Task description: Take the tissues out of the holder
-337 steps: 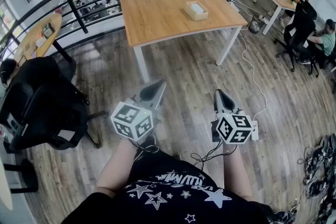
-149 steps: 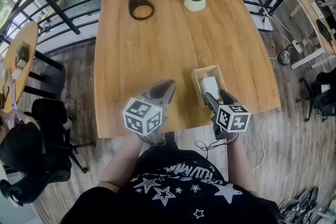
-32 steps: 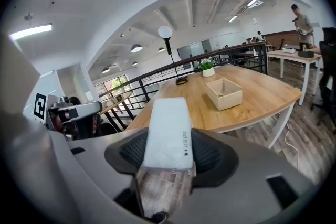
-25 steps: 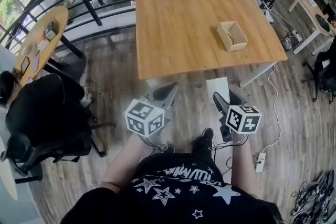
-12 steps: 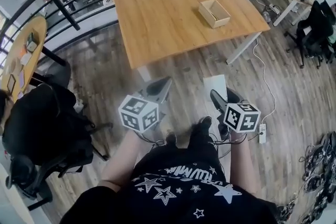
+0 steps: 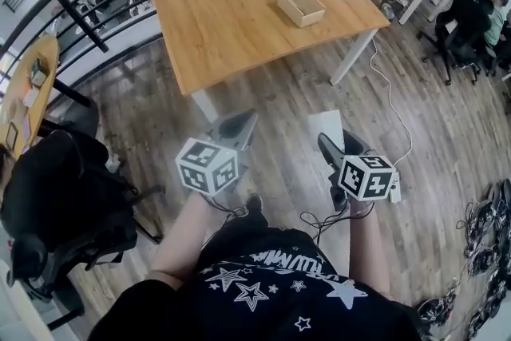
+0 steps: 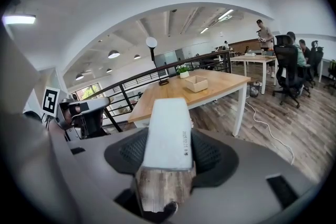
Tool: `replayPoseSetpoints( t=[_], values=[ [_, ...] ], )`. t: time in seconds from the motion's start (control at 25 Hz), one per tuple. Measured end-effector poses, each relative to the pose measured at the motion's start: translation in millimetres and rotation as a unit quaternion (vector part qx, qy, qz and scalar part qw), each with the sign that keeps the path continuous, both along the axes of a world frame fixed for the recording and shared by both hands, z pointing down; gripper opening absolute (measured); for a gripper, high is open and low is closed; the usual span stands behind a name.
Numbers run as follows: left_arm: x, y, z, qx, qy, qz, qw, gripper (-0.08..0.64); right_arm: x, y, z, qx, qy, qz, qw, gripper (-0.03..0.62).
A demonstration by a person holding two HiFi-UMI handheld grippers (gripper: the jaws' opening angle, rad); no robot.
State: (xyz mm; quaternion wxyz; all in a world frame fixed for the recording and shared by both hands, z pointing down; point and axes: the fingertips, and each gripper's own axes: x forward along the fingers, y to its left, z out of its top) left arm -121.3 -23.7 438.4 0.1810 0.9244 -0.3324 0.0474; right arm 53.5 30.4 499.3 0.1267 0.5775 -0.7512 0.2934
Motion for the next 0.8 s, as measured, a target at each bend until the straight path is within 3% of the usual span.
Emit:
replayPoseSetpoints(
  t=[0.4, 0.8],
  values=[
    [48.9, 101.8, -20.3, 0.009, -0.011, -0.005, 0.9999, 0.014, 36.8, 95.4, -16.8, 0.007, -0.010, -0.022, 1.000, 0.252],
    [61.3, 179.6, -22.8, 0.017, -0.016, -0.026, 0.9994, 0.014, 51.8, 162.2, -15.3, 0.013, -0.015, -0.039, 0.999, 0.252]
  ],
)
